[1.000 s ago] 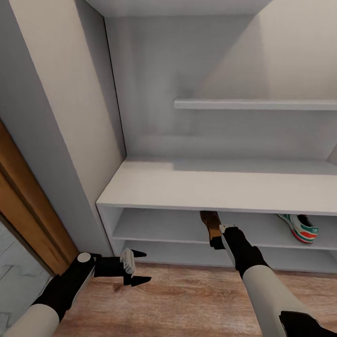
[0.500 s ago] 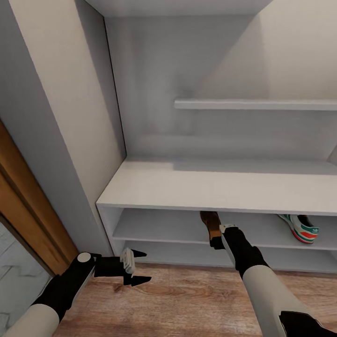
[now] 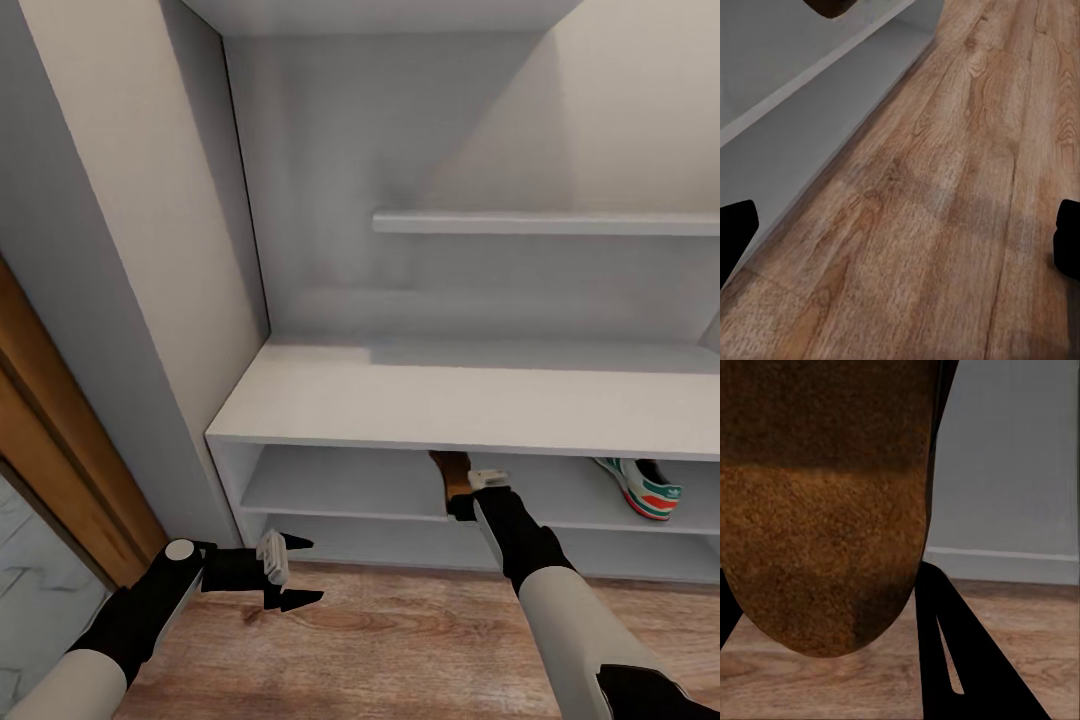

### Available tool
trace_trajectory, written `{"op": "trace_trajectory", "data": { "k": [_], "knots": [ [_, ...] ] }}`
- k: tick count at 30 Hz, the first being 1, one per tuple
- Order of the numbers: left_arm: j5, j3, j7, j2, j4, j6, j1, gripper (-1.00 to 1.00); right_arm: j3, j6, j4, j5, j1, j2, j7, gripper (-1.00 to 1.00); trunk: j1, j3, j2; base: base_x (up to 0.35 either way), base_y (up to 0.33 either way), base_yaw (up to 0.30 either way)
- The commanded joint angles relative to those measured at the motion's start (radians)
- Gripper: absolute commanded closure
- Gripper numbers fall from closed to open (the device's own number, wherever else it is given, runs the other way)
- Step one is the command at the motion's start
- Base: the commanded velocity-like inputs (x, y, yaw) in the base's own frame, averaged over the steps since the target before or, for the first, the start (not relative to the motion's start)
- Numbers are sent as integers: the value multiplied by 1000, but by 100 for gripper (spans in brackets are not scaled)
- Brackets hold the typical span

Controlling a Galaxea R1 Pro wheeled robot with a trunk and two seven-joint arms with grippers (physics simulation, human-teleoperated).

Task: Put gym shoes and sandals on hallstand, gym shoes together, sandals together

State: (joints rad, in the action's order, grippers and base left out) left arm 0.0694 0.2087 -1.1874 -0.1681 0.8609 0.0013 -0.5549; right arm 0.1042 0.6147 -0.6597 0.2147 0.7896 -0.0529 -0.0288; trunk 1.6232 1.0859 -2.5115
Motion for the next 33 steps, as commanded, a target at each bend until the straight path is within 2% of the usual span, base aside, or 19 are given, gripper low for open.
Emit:
{"op": "trace_trajectory", "data": {
  "k": [1,10,17,21,29,33],
  "knots": [
    [3,1,-1,-1,1,0,0,-100,5,-7,2,5,0,-1,0,100,0,1,0,0,0,0],
    [3,1,-1,-1,1,0,0,-100,5,-27,77,6,0,-1,0,100,0,1,0,0,0,0],
    [3,1,-1,-1,1,0,0,-100,5,-33,86,5,0,-1,0,100,0,1,0,0,0,0],
    [3,1,-1,-1,1,0,0,-100,5,-91,88,6,0,-1,0,100,0,1,0,0,0,0],
    [3,1,-2,-1,1,0,0,-100,5,-112,89,6,0,-1,0,100,0,1,0,0,0,0],
    [3,1,-2,-1,1,0,0,-100,6,-159,136,5,0,-1,0,100,0,1,0,0,0,0]
  ]
}}
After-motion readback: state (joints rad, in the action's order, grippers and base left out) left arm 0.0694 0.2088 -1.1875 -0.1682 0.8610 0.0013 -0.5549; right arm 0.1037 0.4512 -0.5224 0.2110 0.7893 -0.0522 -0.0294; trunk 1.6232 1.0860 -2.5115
